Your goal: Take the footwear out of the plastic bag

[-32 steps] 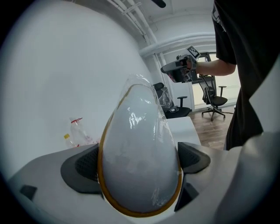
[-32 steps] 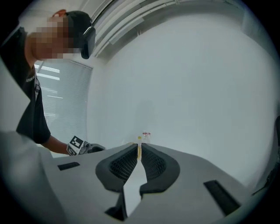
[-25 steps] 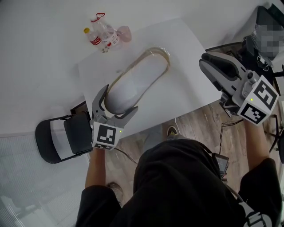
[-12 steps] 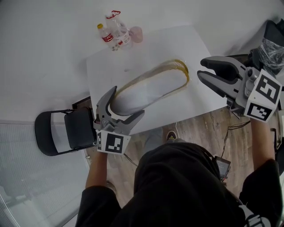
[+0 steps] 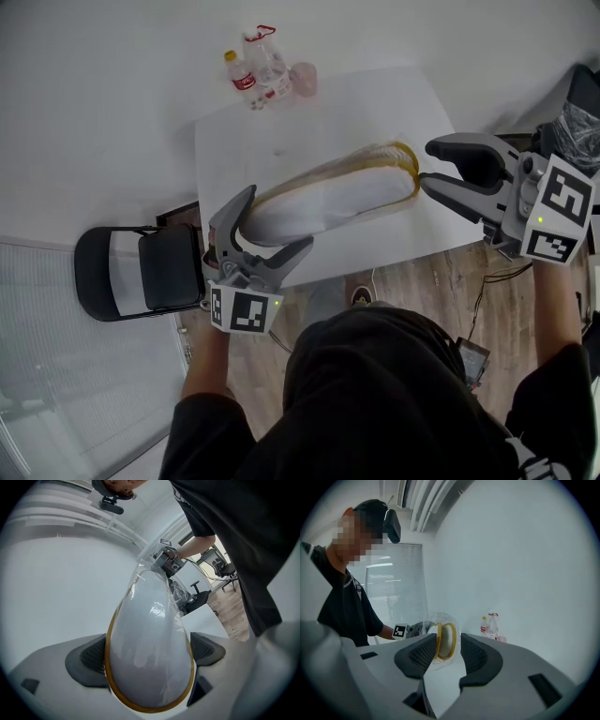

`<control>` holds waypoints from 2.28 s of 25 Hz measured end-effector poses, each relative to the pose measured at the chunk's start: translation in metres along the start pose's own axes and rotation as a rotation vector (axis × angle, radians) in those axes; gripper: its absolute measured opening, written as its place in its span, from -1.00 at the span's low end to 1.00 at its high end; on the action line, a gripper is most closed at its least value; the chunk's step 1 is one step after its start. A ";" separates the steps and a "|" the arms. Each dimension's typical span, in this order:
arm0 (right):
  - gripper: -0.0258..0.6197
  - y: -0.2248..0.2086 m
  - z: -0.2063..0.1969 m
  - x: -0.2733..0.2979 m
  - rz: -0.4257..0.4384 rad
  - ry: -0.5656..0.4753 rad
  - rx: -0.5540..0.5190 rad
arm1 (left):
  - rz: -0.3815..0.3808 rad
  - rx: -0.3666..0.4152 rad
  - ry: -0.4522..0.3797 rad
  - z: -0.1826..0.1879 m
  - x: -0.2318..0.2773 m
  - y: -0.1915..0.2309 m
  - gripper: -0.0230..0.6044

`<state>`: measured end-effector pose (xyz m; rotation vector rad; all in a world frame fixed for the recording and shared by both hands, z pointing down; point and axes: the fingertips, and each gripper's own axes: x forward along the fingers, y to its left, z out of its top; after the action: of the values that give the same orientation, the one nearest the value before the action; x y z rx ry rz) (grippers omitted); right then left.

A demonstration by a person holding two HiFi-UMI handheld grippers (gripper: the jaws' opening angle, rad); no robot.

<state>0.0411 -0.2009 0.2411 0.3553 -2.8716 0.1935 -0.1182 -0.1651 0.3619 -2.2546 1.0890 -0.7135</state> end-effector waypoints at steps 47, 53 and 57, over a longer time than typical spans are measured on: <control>-0.54 0.053 -0.034 0.034 0.183 0.259 -0.156 | -0.010 0.184 -0.024 0.009 -0.007 -0.002 0.83; -0.54 0.061 -0.044 0.051 0.178 0.305 -0.194 | -0.026 0.211 -0.039 0.017 -0.005 -0.006 0.83; -0.64 0.058 -0.048 0.058 0.138 0.329 -0.251 | -0.053 0.170 -0.020 0.012 -0.007 -0.008 0.83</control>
<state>-0.0179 -0.1504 0.2961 0.0687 -2.5539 -0.0793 -0.1102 -0.1522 0.3571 -2.1479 0.9258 -0.7730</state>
